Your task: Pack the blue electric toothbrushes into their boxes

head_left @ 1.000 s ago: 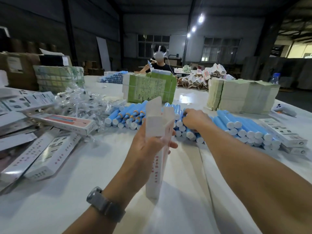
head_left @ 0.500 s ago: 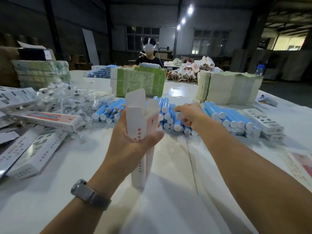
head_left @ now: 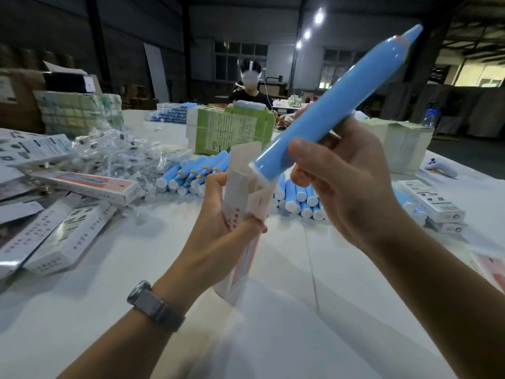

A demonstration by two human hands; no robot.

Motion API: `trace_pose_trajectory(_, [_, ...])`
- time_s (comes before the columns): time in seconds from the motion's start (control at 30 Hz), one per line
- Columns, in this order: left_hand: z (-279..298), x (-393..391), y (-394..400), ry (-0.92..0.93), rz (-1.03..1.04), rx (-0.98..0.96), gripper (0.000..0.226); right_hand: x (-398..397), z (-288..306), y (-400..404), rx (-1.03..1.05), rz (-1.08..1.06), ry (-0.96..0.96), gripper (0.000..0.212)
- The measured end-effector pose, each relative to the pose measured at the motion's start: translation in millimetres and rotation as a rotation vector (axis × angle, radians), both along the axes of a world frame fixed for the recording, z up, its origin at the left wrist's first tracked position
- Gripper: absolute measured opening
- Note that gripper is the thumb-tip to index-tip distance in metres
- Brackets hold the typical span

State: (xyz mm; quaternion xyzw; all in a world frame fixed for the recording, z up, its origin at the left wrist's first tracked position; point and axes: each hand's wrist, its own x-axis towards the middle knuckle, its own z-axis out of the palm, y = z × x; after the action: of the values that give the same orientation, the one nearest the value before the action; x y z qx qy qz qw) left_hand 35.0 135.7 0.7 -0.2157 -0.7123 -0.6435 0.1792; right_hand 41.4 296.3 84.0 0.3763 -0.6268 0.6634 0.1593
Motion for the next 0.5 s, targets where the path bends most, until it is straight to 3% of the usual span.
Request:
trace_pose_trajectory(0.17, [-1,-4,-2,0.012,0.001,0.023,0.039,-6,-3,-11,0.229,-0.366,0.034,0.038])
trace_pose_trajectory(0.3, [-2,-5,-2,0.019,-0.008,0.005,0.037,-7,-1,-8,0.321,-0.452,0.060,0.030])
trace_pose_trajectory(0.4, [-3,-4,-1,0.032,-0.015,0.000,0.040,-8,-5,-9,0.506,-0.459,0.110,0.018])
trace_pose_trajectory(0.5, [-3,-2,-1,0.033,-0.024,0.008,0.040,-10,-7,-10,0.559,-0.447,0.116,0.026])
